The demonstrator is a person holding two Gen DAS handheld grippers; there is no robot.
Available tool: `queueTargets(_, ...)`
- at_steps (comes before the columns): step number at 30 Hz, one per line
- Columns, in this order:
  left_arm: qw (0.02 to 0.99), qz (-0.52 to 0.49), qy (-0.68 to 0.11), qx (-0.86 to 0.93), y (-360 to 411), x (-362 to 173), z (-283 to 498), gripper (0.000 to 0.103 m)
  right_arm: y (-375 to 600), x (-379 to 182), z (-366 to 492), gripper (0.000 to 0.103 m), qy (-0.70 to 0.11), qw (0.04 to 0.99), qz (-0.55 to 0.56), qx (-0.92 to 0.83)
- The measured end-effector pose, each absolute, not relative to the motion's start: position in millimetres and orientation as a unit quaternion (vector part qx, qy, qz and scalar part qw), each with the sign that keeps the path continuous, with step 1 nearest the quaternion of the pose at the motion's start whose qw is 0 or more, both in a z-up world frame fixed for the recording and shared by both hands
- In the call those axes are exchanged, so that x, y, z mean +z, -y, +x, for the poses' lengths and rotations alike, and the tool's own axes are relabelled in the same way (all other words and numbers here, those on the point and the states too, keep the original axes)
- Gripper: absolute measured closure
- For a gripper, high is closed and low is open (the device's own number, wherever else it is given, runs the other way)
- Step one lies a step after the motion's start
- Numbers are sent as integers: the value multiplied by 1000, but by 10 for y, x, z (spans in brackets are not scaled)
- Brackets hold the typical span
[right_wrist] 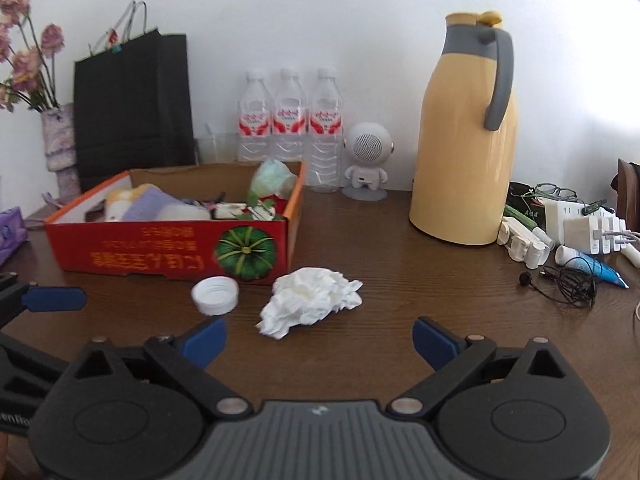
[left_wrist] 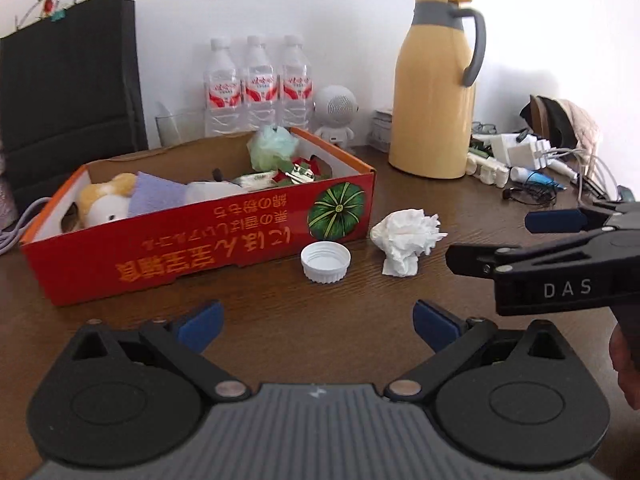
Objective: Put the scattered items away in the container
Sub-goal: 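Withdraw both tools toward the crumpled tissue and white cap, then grasp the crumpled tissue with the right tool while the left tool grasps the white cap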
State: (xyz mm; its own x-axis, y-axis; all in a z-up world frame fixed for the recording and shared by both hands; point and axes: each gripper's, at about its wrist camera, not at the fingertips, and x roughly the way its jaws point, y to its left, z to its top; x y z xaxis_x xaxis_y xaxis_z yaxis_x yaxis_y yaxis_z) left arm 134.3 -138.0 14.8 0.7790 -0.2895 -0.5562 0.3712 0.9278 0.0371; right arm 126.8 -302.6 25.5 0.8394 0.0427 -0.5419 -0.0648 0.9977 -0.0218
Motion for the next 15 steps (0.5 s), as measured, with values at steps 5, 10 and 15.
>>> queueTargets(5, 936, 70, -296, -179, 1539, 52, 1830, 12, 3124, 142, 1864, 9, -312, 949, 5, 51)
queueTargets(10, 927, 61, -314, -197, 1531, -21, 1985, 56, 3137, -38, 2109, 39, -345, 936, 21, 73)
queueTargets(15, 932, 66, -294, -202, 1451, 22, 1899, 63, 3072, -69, 2034, 75, -334, 941, -3, 64)
